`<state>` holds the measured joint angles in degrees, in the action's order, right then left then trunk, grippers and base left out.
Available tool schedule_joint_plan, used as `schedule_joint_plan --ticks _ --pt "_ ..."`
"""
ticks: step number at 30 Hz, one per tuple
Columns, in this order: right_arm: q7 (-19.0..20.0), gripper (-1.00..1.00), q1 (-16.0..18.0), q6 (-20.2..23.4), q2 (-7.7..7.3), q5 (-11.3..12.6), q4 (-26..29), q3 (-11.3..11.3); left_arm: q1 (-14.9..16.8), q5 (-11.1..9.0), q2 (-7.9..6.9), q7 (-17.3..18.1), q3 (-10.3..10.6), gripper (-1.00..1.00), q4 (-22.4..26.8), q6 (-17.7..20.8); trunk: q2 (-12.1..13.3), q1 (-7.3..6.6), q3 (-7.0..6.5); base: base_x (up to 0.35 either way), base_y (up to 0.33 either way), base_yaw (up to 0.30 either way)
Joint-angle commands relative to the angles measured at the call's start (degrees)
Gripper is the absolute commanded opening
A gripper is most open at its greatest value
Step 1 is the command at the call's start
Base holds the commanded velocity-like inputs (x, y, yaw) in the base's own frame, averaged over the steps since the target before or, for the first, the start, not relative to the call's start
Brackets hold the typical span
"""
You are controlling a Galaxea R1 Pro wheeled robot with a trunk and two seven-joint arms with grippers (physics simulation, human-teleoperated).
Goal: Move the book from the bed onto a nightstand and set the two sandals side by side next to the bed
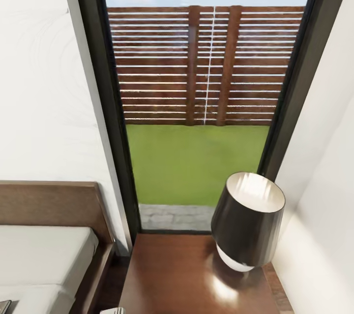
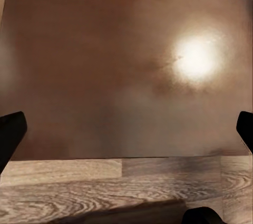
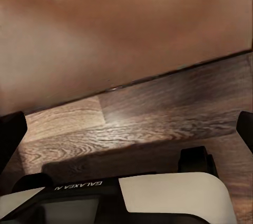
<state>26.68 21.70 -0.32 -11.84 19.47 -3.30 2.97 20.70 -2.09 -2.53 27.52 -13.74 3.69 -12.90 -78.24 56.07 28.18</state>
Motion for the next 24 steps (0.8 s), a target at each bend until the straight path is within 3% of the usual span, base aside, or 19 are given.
schedule_joint_plan --ticks 1,8,24 --pt "0.3 1.00 0.1 0.0 -0.02 0.2 -0.2 0.3 0.0 -0.2 -0.01 0.3 -0.1 1.00 -0.1 -0.1 0.0 0.03 0.06 0.285 0.000 0.000" --pt "0.3 1.00 0.1 0.0 -0.02 0.2 -0.2 0.3 0.0 -0.3 -0.01 0.3 -0.1 1.00 -0.1 -0.1 0.0 0.03 0.06 0.199 0.000 0.000" --pt "0.3 1.00 0.1 0.0 -0.02 0.2 -0.2 0.3 0.0 -0.3 -0.01 0.3 -0.1 1.00 -0.1 -0.1 0.0 0.03 0.06 0.006 0.000 0.000"
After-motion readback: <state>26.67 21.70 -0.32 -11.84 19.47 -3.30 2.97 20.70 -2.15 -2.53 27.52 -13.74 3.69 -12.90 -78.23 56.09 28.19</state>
